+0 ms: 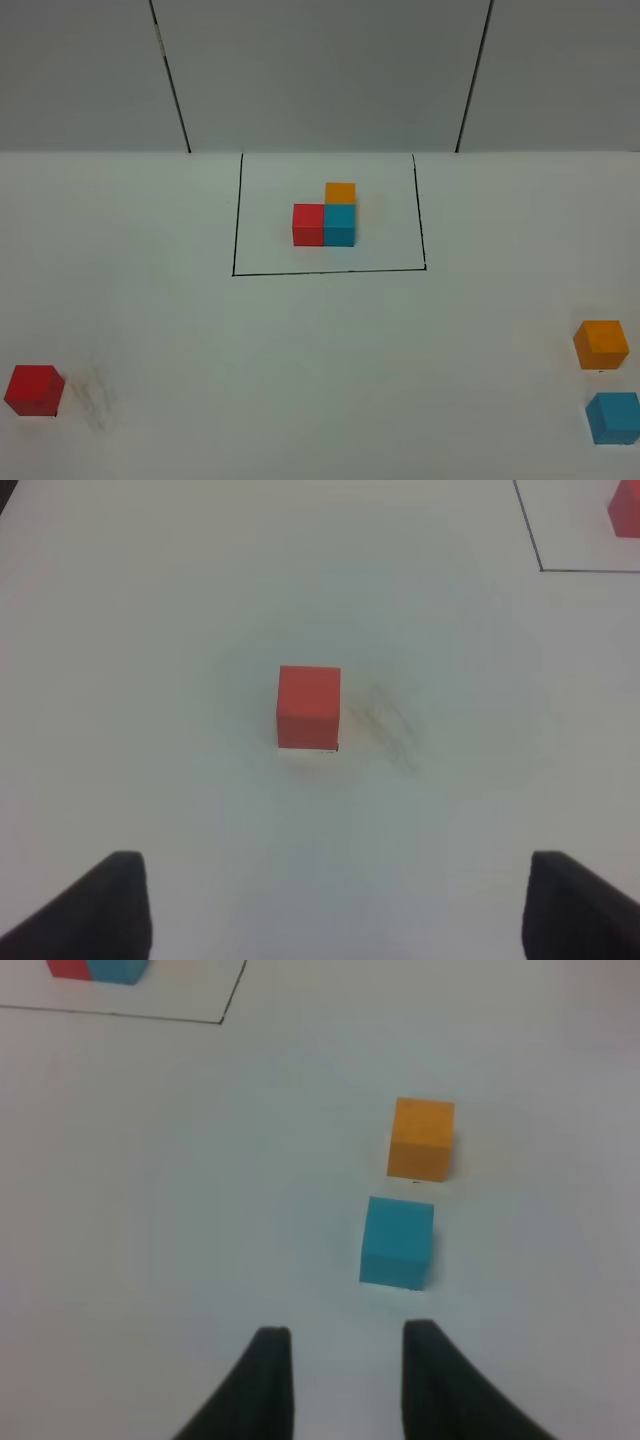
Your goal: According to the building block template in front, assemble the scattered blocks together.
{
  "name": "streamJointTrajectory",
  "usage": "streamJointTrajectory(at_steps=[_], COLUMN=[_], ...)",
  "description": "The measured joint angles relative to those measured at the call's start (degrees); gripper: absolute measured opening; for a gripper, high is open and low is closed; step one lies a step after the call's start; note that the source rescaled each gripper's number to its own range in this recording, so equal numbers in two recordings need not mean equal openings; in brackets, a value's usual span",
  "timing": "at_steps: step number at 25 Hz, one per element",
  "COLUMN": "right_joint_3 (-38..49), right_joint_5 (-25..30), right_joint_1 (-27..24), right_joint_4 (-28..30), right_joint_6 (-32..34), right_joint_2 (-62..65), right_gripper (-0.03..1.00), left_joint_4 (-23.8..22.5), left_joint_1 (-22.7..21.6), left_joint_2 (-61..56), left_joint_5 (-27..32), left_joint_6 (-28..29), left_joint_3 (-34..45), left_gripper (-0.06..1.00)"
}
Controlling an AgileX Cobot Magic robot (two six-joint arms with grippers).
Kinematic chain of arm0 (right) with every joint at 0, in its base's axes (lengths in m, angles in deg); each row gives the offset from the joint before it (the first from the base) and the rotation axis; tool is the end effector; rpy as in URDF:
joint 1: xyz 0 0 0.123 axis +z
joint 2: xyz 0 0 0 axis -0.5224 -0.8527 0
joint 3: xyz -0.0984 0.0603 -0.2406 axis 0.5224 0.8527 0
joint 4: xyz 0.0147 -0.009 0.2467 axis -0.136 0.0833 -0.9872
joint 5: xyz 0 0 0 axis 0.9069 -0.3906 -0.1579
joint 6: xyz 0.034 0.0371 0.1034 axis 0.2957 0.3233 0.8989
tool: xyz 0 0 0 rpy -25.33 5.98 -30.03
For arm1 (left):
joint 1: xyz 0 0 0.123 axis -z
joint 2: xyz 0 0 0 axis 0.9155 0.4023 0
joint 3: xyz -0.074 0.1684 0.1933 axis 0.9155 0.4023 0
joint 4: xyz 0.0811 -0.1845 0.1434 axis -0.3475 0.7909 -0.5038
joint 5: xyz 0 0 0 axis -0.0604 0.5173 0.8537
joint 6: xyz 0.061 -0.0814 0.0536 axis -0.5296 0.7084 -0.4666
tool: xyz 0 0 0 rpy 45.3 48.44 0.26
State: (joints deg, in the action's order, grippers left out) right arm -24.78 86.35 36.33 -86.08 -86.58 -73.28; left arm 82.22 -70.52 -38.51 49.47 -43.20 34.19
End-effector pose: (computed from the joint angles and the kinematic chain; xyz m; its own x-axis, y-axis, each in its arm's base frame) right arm 0.0329 0.0101 0.2605 -0.4661 -0.0725 -0.8817 -0.1551 0.9879 0.0008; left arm 0.0287 0.0003 0.2664 -0.4460 -0.0317 -0.8945 -0.0594 0.9982 -0.0057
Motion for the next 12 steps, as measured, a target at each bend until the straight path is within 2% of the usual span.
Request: streamJointTrajectory(at_steps=[12], right_joint_3=[0.0], right_joint_5=[0.0], right_joint_1=[0.0], right_joint_4=[0.0], right_joint_6=[0.0], right_joint_2=[0.0], right_gripper=[0.00], left_joint_4=[0.0], left_joint_1=[0.0], left_joint_2=[0.0], left_joint_5=[0.0], left_joint_6=[0.0], left_joint_3=[0.0], left_gripper=[0.98])
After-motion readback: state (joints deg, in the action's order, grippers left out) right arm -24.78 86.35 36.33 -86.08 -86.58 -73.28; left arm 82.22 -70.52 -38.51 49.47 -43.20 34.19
